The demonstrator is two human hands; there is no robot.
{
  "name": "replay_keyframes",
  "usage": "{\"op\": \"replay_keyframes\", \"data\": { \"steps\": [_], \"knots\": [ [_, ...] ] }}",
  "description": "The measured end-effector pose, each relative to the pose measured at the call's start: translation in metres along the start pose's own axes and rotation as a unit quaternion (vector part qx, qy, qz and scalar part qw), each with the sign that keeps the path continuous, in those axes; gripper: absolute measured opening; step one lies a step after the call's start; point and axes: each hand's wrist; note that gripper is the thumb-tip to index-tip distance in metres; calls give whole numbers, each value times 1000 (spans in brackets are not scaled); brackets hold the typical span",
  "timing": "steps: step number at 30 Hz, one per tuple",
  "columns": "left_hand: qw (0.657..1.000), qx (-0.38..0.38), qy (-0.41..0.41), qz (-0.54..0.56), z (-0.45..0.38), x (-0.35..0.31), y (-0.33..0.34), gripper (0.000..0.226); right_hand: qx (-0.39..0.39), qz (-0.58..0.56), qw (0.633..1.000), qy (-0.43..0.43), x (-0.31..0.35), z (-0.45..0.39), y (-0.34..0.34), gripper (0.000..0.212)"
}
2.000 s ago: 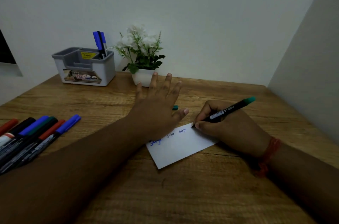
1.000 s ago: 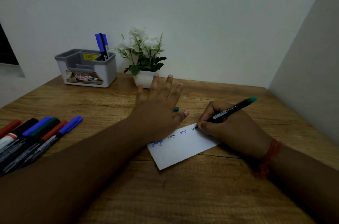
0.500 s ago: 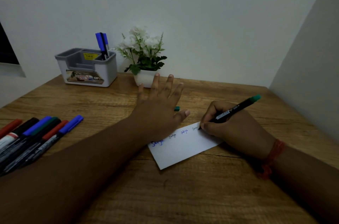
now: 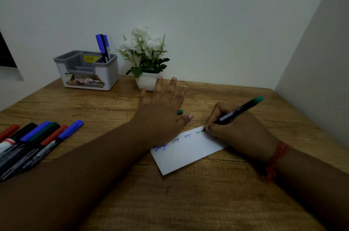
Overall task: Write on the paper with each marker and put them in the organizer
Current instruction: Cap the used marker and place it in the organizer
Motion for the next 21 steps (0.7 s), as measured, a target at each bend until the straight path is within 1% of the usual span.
{"op": "replay_keyframes", "data": {
  "steps": [3, 5, 10, 15, 18, 21],
  "knots": [
    [1000, 3, -1, 4, 0, 0, 0, 77, -29, -16, 999, 5, 0, -1, -1, 6],
    [1000, 8, 1, 5, -1, 0, -1, 77, -53, -50, 997, 12, -1, -1, -2, 5],
    [1000, 14, 13, 1, -2, 2, -5, 78, -60, -98, 993, 28, 1, 2, -4, 3],
    [999, 23, 32, -8, -6, 9, -17, 73, -86, -114, 990, 6, 5, 4, -9, 5],
    [999, 23, 47, 7, -9, 20, -26, 64, -104, -119, 987, -4, 6, 6, -14, 4],
    [997, 42, 56, 14, -8, 26, -32, 42, -109, -140, 984, -7, 6, 8, -16, 8]
  ]
}}
Point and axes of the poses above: each hand's wrist, its own z-axis away from the middle knuckle, its own y-axis out of the palm, x = y × z, and after that the axes turned 8 degrees about -y, right-handed
